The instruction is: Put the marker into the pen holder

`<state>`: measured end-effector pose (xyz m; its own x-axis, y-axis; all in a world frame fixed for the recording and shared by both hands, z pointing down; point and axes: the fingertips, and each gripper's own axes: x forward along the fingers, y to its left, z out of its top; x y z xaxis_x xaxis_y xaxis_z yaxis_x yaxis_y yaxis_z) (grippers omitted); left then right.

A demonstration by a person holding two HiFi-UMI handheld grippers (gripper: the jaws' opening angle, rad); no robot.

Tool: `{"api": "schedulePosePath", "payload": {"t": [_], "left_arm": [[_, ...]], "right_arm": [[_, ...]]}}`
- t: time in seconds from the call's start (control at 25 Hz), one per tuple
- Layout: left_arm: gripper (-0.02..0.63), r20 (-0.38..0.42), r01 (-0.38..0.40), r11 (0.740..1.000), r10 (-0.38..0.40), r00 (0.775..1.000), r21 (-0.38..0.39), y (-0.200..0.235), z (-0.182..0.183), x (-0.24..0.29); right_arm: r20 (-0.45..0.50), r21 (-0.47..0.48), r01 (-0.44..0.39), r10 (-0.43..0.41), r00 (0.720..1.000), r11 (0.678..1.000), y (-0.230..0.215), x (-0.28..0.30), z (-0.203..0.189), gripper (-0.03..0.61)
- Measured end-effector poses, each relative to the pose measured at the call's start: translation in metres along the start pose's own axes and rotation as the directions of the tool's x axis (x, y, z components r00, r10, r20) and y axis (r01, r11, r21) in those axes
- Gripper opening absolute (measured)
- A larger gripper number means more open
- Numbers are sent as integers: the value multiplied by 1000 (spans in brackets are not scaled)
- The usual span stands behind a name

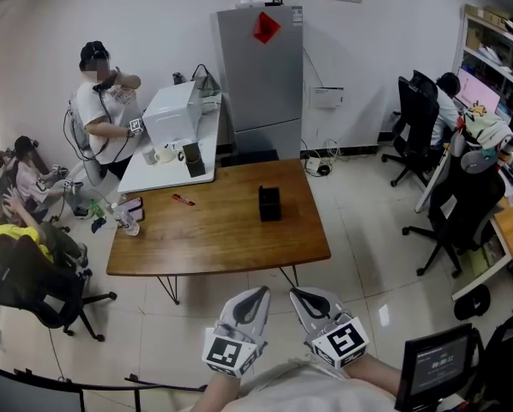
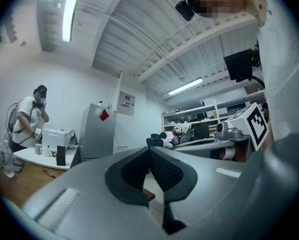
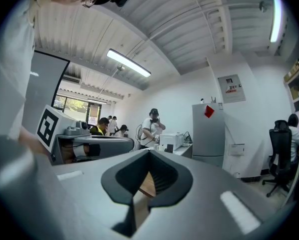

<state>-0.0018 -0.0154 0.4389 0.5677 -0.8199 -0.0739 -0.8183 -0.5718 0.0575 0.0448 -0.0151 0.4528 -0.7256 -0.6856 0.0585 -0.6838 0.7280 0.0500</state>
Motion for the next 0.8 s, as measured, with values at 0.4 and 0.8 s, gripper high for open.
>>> {"api": "schedulePosePath", "payload": {"t": [0.4, 0.8], "left_arm": [[15, 10, -1, 1000, 1, 1000, 0, 11, -1, 1], [15, 7, -6, 1000, 6, 1000, -4, 20, 4, 4]], "right_arm": [[-15, 0, -1, 1, 1000, 1000, 2, 11, -2, 0], [-15, -5, 8, -8, 1000, 1000, -1, 21, -1, 0]]}}
